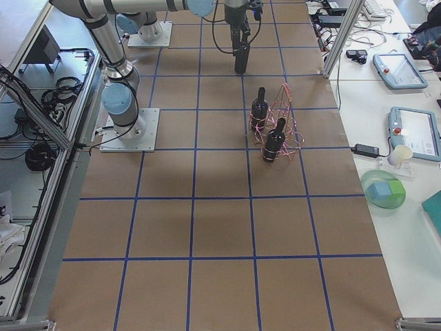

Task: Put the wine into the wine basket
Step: 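Set the bottle upright at the table center with the left gripper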

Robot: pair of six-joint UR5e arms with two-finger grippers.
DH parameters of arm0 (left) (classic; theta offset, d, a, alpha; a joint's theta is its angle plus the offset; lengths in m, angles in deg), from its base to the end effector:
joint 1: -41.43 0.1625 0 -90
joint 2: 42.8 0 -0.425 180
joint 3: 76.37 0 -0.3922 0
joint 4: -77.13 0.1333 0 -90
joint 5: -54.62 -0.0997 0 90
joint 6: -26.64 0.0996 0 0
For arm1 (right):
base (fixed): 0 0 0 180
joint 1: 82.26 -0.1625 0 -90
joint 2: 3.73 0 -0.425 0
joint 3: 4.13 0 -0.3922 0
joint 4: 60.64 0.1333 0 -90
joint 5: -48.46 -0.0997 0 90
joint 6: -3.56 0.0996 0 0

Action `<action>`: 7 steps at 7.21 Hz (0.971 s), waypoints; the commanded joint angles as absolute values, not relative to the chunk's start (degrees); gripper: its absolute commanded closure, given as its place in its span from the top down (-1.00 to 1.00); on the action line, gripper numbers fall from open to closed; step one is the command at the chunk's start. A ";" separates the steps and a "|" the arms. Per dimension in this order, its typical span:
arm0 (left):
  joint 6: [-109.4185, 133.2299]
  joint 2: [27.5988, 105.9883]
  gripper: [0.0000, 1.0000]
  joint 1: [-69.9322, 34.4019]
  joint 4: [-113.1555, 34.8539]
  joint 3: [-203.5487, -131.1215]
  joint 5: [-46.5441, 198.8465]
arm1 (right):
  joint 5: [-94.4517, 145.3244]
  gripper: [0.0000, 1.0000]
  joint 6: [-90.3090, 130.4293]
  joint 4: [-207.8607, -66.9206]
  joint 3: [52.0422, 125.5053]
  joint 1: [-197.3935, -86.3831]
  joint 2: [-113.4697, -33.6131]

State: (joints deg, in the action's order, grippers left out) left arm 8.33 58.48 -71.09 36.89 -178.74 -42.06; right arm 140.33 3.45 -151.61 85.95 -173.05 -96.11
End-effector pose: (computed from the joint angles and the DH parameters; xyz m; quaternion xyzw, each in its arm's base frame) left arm -0.3328 -0.4850 0.3770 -0.0226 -0.9723 0.2311 0.0255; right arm 0.1366 -0.4776 0.5092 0.0074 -0.9994 0.0286 0.0161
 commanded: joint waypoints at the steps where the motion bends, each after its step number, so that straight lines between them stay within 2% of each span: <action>1: 8.27 58.54 -0.57 -71.16 36.87 -178.85 -42.06 | 140.39 1.00 3.38 -151.61 85.95 -173.05 -96.11; 2: 8.18 58.54 -0.28 -71.16 36.87 -178.85 -42.06 | 140.39 1.00 3.38 -151.61 85.95 -173.05 -96.11; 6: 7.83 58.54 0.26 -71.16 36.88 -178.76 -42.06 | 140.39 1.00 3.47 -151.61 85.95 -173.05 -96.11; 7: 7.57 58.45 0.54 -71.16 36.96 -178.50 -41.80 | 140.39 1.00 3.47 -151.61 85.95 -173.05 -96.11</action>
State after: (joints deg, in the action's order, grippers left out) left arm 7.83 58.49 -71.16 36.91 -178.70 -42.04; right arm 140.39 3.47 -151.61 85.95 -173.05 -96.11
